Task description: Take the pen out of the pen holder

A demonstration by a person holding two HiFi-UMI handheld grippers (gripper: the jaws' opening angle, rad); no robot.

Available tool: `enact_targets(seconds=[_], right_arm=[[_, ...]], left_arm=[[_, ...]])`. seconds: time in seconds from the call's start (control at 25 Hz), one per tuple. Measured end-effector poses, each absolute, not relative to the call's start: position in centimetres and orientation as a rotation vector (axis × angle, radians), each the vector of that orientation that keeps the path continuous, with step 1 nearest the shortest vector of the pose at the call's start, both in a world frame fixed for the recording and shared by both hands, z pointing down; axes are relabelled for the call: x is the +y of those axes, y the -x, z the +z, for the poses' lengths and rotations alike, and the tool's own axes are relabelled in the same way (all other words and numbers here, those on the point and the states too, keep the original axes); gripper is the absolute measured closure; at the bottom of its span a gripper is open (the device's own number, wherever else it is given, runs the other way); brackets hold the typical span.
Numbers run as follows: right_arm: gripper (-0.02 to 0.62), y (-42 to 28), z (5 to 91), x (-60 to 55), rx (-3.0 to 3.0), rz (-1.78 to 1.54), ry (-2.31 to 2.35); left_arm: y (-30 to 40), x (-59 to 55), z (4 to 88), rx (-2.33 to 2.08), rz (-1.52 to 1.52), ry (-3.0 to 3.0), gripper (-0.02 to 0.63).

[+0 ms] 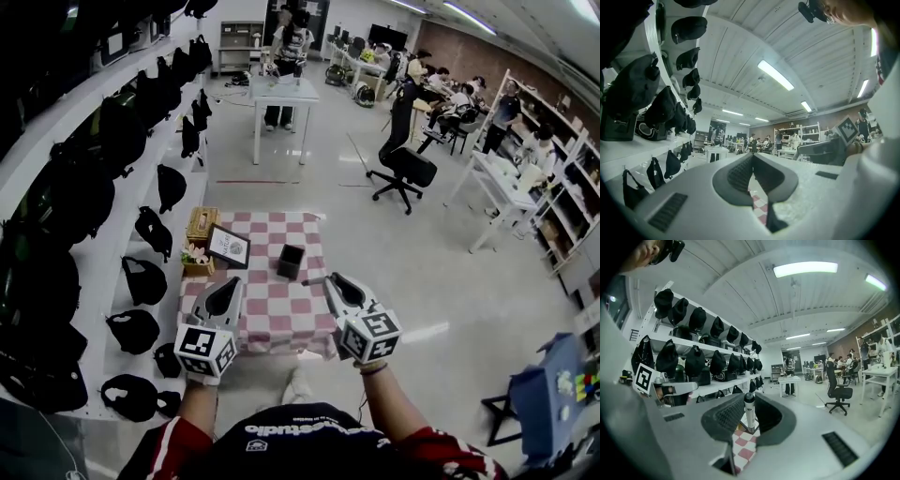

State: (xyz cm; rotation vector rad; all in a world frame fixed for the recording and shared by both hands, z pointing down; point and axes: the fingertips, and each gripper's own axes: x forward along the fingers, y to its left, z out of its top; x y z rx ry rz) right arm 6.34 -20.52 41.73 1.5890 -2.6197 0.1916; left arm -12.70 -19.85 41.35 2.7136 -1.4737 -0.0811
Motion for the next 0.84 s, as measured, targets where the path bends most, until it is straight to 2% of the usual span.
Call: enact_targets(seconds=[0.84], right_arm=[[0.523, -7.3, 40.7, -19.2, -2.638, 0.181, -1.587]], left_arm=[[10.6, -19.2, 40.0, -1.431, -0.114, -2.750, 0.600]])
